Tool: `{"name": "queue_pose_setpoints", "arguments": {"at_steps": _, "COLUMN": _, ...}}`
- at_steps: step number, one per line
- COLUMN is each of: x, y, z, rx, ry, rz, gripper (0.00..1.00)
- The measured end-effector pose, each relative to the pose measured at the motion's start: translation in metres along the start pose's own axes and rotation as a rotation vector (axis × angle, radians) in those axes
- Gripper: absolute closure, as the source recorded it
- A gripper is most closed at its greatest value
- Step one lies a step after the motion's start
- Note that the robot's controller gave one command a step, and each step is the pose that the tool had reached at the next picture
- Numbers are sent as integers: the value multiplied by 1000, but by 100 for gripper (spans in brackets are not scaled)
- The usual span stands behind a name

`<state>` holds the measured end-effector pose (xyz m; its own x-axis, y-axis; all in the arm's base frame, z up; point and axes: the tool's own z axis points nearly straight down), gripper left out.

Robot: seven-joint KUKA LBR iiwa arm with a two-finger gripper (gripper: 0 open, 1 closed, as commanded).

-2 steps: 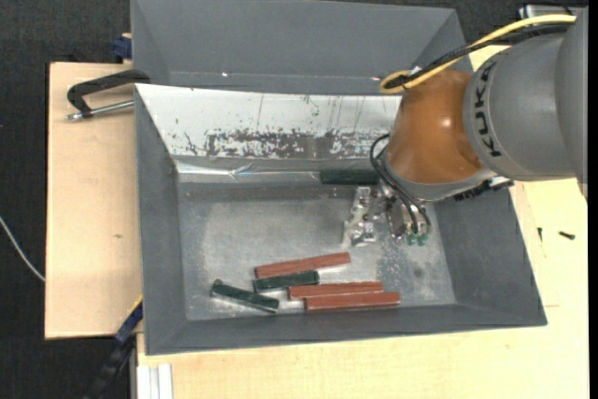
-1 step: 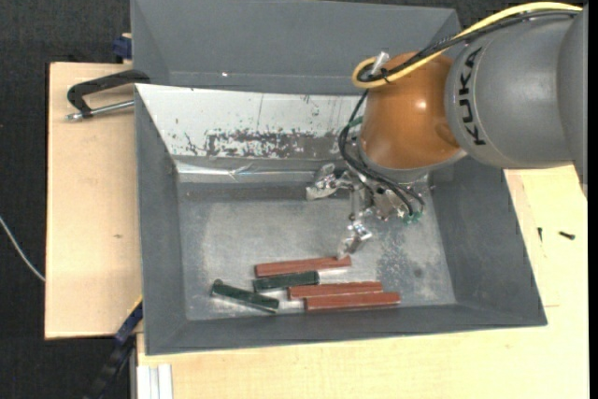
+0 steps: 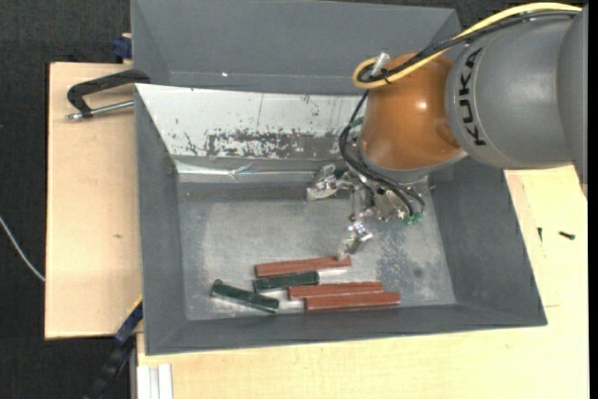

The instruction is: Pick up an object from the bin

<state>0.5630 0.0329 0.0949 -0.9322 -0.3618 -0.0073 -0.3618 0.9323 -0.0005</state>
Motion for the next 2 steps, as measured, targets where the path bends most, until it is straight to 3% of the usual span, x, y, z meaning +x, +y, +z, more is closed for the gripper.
{"name": "queue_pose_setpoints", "arguments": {"at_steps": 1, "x": 56, "y": 30, "z": 18, "rx": 3, "ry": 5, "rz": -93, "gripper": 100}}
{"name": "queue_pose_setpoints", "arguments": {"at_steps": 2, "x": 56, "y": 30, "z": 18, "rx": 3, "ry": 5, "rz": -94, "gripper": 100}}
